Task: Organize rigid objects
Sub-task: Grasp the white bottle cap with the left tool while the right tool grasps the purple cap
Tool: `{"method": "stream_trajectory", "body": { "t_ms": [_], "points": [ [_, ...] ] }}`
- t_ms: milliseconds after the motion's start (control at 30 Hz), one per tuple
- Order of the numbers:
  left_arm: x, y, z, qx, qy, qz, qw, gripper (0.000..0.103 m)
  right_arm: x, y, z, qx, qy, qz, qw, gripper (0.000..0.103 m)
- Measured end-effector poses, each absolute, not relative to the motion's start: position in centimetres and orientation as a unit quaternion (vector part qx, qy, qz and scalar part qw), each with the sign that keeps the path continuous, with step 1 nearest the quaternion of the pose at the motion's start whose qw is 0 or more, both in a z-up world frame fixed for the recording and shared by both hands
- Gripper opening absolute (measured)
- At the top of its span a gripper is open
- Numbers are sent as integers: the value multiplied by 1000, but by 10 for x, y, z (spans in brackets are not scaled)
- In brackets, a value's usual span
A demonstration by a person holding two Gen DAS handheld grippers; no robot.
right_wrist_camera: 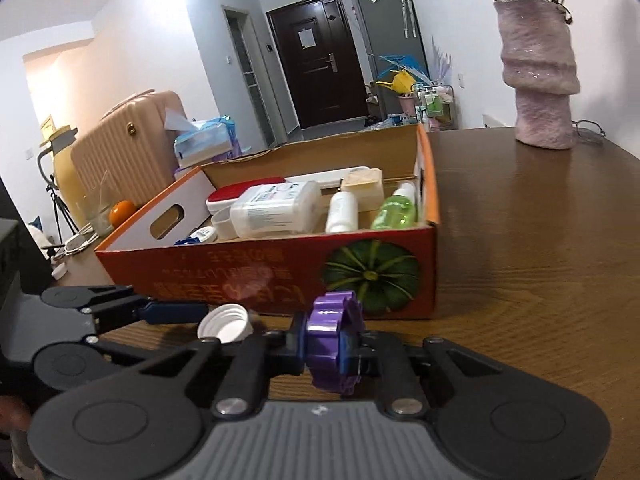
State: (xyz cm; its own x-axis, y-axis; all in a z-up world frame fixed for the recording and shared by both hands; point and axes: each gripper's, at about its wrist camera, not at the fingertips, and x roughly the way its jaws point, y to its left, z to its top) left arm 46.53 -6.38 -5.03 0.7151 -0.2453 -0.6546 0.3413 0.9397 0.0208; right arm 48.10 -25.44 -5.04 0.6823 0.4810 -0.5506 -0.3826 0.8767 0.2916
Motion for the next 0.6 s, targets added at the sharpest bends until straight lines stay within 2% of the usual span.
{"method": "stream_trajectory", "body": {
  "t_ms": [267,600],
  "points": [
    [451,-66,-39,72,342,-154,924,41,466,-256,-44,60,314,236,917,15],
    [356,-38,21,54,279,-125,950,41,392,-258,2,38,283,234,929,15]
  ]
}}
